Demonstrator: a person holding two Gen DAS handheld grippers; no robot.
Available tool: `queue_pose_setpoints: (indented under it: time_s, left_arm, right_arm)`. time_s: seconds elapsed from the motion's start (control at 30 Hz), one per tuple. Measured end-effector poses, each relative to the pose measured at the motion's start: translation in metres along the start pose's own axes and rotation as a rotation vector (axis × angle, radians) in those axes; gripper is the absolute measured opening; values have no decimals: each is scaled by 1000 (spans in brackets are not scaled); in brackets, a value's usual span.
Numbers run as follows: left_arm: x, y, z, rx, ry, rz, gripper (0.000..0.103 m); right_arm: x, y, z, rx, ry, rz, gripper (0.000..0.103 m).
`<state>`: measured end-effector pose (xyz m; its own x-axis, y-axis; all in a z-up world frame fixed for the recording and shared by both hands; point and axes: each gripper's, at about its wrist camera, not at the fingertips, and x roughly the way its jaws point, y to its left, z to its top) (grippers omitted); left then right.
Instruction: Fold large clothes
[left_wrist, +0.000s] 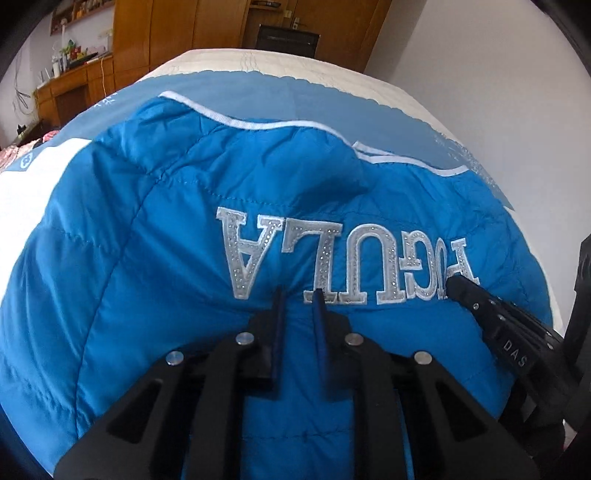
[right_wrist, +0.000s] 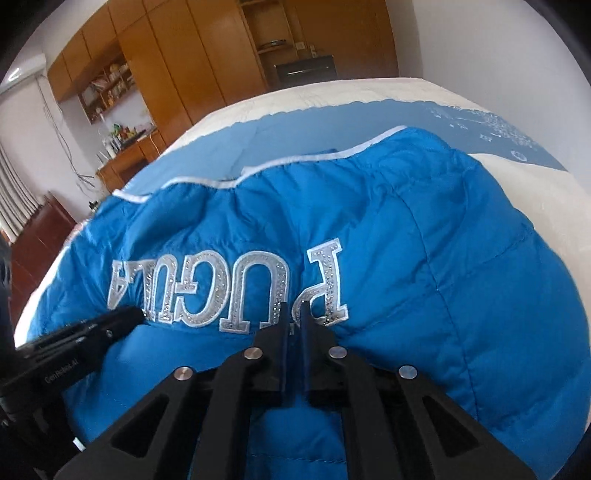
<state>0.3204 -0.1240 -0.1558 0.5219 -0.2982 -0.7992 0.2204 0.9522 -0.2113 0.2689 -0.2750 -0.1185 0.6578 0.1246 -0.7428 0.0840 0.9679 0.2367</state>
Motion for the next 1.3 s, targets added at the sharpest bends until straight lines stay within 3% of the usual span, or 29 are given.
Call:
queue_pose_setpoints:
  time_s: [0.2, 0.33, 0.47, 0.6, 0.77, 0.87, 0.93, 0.97, 1.03, 1.07, 1.1, 1.13, 1.17, 1.2, 1.23, 1.3]
  left_arm:
    - [-8, -7, 4, 18, 23, 38, 15]
    - [-20, -4, 5, 5, -18, 49, 15]
    - [-9, -4, -1, 30, -20, 60, 15]
    - [-2, -1, -5, 59, -30, 49, 14]
    - [-1, 3, -8, 55, -38, 49, 13]
    - [-3, -1, -3, 60, -12, 70, 13]
    - [-9, 2, 4, 33, 16, 63, 14]
    - [-15, 5, 7, 14, 23, 60, 15]
    - [-36, 16, 15, -20, 12, 62, 36]
    - [-47, 22, 19, -25, -5, 57, 43]
    - [-60, 30, 22, -27, -29, 64, 60]
    - [-74, 41, 26, -24, -57, 101, 70]
    - [-82, 52, 29, -25, -67, 128, 72]
    - [-89, 68, 33, -40, -62, 153, 74]
    - [-92, 80, 35, -58, -51, 173, 75]
    - [-98, 111, 36, -119, -34, 206, 75]
  right_arm:
    - [-12, 0, 7, -14, 40, 17, 2]
    - [-37, -3, 12, -20, -26, 31, 2]
    - [-20, -8, 3, -19, 23, 14, 1]
    - [-10, -1, -10, -94, -3, -34, 0]
    - [-5, -6, -12, -64, -4, -12, 0]
    - [-9, 0, -6, -100, 33, -36, 0]
    - [-17, -6, 0, -69, 68, -9, 0]
    - [-26, -12, 4, -37, 74, 6, 3]
    - [-45, -25, 12, 0, 45, 25, 8]
    - [-56, -33, 17, 9, 24, 25, 17]
    - [-72, -44, 23, 22, -2, 26, 25]
    - [-83, -53, 29, 34, -19, 25, 41]
    - [-94, -67, 36, 53, -29, 7, 60]
    - [-98, -77, 41, 67, -20, -10, 69]
    - [-101, -90, 47, 93, -3, -24, 74]
    - [-103, -116, 54, 157, 25, -4, 74]
